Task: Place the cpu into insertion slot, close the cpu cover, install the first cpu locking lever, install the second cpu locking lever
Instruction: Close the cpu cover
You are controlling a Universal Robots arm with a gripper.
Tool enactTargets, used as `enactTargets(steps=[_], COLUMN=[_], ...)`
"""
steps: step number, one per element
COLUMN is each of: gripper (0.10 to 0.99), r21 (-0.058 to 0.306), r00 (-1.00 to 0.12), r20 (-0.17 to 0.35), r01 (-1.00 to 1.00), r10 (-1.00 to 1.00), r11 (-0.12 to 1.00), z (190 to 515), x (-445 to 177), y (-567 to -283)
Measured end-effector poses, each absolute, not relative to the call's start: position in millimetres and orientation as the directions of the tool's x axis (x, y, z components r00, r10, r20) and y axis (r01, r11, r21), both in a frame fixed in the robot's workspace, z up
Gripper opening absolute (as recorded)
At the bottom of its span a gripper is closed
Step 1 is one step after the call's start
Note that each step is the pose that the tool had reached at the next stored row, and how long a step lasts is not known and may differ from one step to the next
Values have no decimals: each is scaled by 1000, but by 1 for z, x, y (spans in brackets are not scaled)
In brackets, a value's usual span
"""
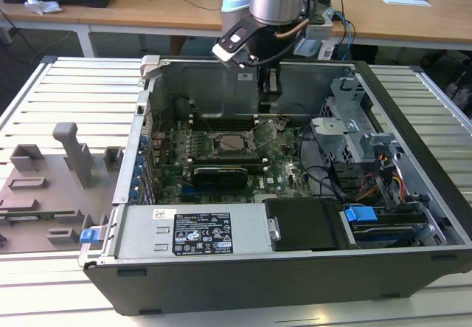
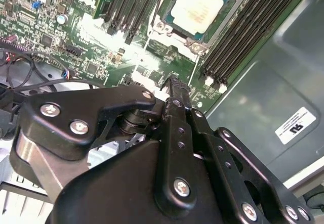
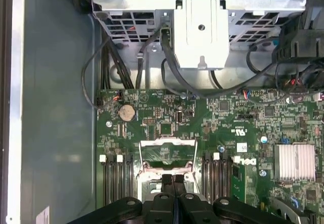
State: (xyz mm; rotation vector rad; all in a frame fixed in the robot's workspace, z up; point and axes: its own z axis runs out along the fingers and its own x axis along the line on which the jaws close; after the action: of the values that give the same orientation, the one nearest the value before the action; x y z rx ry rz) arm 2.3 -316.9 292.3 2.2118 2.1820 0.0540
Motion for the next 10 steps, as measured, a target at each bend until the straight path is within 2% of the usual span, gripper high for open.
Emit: enactTargets(steps=[10], gripper=[106], r21=[46], r00=[13], r20=[0], r01=[999], r10=[1000], r11=[-13], z=[292], x=[15], y=[-317])
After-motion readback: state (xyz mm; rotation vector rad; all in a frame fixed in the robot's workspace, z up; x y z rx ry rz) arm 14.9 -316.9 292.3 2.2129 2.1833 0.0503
